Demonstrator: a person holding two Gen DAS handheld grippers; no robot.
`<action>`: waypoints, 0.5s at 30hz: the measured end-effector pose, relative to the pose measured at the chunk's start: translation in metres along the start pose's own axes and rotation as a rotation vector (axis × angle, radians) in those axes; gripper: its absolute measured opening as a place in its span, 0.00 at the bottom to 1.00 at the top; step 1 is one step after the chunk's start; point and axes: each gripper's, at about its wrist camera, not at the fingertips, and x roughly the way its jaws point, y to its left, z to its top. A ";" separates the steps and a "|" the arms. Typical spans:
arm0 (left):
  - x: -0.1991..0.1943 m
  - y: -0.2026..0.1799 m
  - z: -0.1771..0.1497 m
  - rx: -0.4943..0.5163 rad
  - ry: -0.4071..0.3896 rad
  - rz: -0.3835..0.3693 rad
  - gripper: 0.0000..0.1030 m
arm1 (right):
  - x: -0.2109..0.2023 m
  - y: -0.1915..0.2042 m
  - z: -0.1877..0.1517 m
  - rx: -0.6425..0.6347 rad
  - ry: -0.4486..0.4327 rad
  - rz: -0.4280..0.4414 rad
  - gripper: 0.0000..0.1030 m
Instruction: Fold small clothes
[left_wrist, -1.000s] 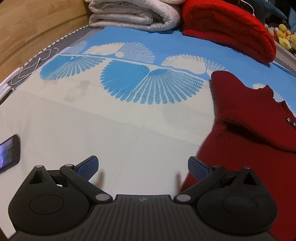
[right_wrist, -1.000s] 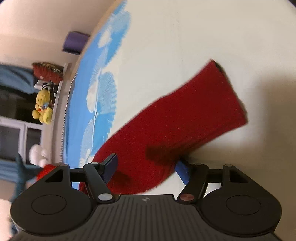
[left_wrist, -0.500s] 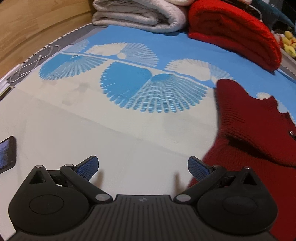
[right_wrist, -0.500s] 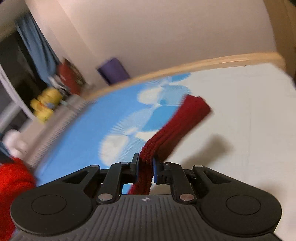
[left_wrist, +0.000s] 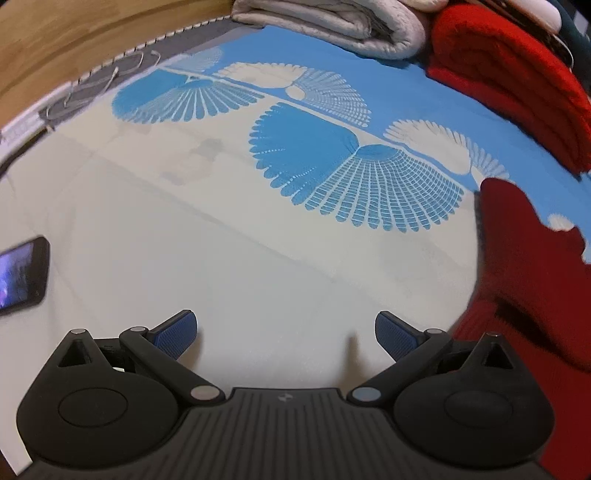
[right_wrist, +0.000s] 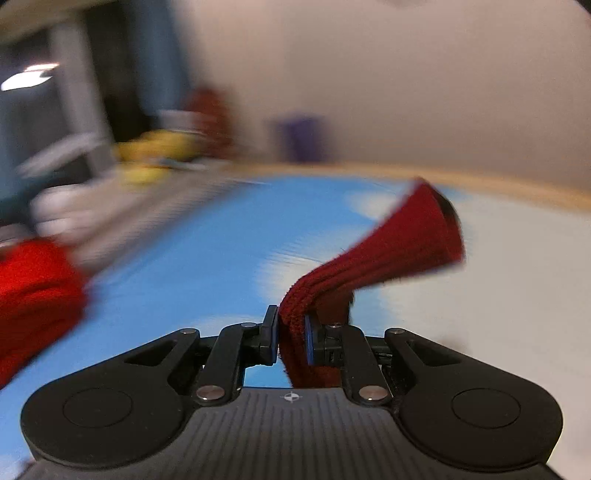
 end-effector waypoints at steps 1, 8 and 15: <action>0.000 0.001 0.000 -0.013 0.010 -0.018 1.00 | -0.008 0.031 -0.008 -0.011 0.019 0.118 0.14; 0.006 0.009 0.003 -0.064 0.051 -0.045 1.00 | -0.055 0.196 -0.169 -0.259 0.403 0.623 0.41; -0.001 0.027 0.006 -0.113 0.067 -0.093 1.00 | -0.079 0.156 -0.182 -0.294 0.470 0.578 0.49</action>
